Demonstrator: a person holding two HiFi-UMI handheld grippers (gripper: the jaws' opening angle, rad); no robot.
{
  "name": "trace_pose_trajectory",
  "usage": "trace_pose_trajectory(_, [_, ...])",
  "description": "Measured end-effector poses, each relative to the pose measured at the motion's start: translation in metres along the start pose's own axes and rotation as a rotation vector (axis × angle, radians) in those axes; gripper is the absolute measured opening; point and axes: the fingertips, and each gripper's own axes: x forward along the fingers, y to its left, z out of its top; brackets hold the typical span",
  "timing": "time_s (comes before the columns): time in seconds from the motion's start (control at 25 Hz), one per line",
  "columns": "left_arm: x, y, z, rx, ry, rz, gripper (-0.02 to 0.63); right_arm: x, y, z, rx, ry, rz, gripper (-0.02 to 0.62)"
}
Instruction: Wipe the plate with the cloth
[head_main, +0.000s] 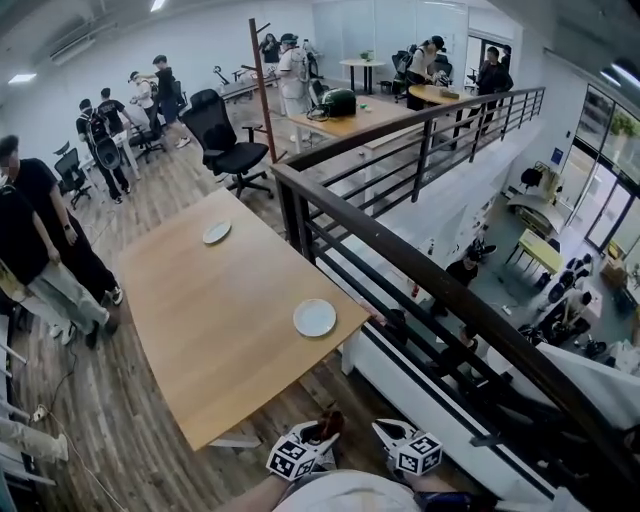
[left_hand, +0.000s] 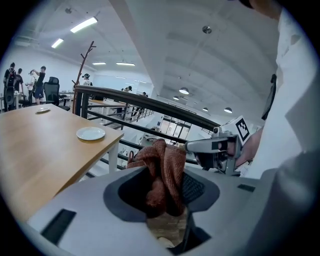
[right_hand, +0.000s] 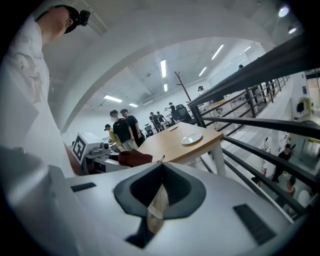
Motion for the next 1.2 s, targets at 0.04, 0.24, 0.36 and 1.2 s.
trace_pose_trajectory(0.04, [0.001,0.010,0.005,-0.004,-0.005,-0.003,0.169,0.007,-0.002,0.008,-0.005,-0.003,-0.009,0.014])
trace_pose_trajectory(0.24, [0.009,0.050,0.034,0.001,-0.036,-0.030,0.169,0.037,-0.014,0.037,-0.027,-0.004,-0.050,0.014])
trace_pose_trajectory(0.36, [0.007,0.068,0.045,0.007,-0.043,-0.046,0.170,0.053,-0.020,0.046,-0.023,0.002,-0.080,0.014])
trace_pose_trajectory(1.2, [-0.009,0.182,0.047,-0.143,-0.089,0.092,0.170,0.168,-0.046,0.075,-0.024,0.103,-0.010,0.014])
